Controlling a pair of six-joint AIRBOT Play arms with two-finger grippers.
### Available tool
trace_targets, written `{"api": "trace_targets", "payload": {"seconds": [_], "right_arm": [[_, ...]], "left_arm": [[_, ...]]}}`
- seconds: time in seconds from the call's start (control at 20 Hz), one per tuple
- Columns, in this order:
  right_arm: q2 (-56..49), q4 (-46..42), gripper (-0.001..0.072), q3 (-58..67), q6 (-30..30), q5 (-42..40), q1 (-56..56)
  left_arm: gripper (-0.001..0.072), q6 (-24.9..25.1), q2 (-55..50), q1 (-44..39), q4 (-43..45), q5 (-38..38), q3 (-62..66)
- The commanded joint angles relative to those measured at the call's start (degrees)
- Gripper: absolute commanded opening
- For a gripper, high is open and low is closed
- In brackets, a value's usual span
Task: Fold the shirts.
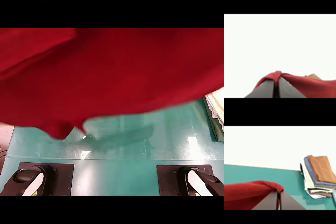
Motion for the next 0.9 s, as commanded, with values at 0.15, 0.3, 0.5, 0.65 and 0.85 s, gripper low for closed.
{"api": "trace_targets", "payload": {"seconds": [0.15,0.3,0.5,0.65,0.85], "right_arm": [[-1.36,-0.37,0.0012,-11.96,0.0,-2.25,-0.02],[-8.94,-0.39,0.0012,-16.79,-0.02,0.5,0.04],[-22.97,-0.02,0.0012,-24.22,-0.04,1.53,0.96],[-33.77,-0.04,0.0012,-26.95,-0.07,-1.99,3.54],[-46.77,0.07,0.0012,-18.25,-0.07,-8.96,5.05]], "left_arm": [[0.0025,-0.5,-7.93,0.0,0.85,-10.88,-6.64],[0.0025,0.85,-16.83,0.0,0.92,-13.27,-16.87],[0.0025,3.26,-31.91,0.0,1.09,-7.74,-28.5],[0.0025,3.19,-44.63,0.0,1.14,1.88,-29.86],[0.0025,3.15,-54.12,0.0,0.39,14.21,-26.8]]}}
